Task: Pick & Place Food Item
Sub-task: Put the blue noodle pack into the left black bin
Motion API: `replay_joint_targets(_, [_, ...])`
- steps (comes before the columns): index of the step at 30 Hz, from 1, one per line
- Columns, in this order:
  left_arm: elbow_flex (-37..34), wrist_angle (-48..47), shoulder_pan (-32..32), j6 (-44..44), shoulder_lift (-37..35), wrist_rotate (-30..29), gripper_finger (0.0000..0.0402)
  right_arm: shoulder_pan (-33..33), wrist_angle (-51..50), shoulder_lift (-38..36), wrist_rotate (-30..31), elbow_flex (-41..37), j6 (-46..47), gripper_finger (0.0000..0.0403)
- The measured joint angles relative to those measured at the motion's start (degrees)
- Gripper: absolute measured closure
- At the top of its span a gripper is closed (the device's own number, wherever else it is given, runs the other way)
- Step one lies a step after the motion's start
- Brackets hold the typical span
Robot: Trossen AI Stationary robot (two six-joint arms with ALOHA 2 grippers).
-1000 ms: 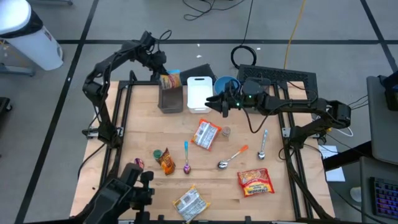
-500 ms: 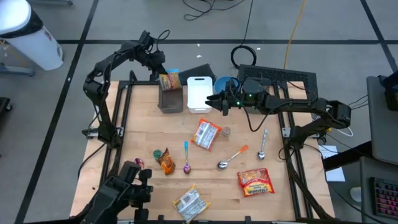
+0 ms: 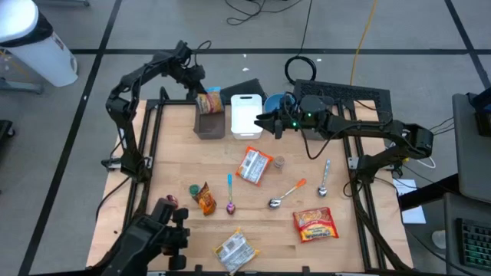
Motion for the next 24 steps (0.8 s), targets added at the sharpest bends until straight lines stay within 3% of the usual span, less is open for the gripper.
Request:
replay_joint_targets(15, [0.2,2.6,-0.6,-2.5,0.2,-2.7,0.0399,0.0,-1.4,0.0,0.0,0.0,-0.8,0.019])
replay_joint_targets(24, [5.9,2.3,-1.2,-3.4,0.2,-3.2,0.0399,0.0,-2.2,0.0,-0.1,0.0,-1.7,0.019])
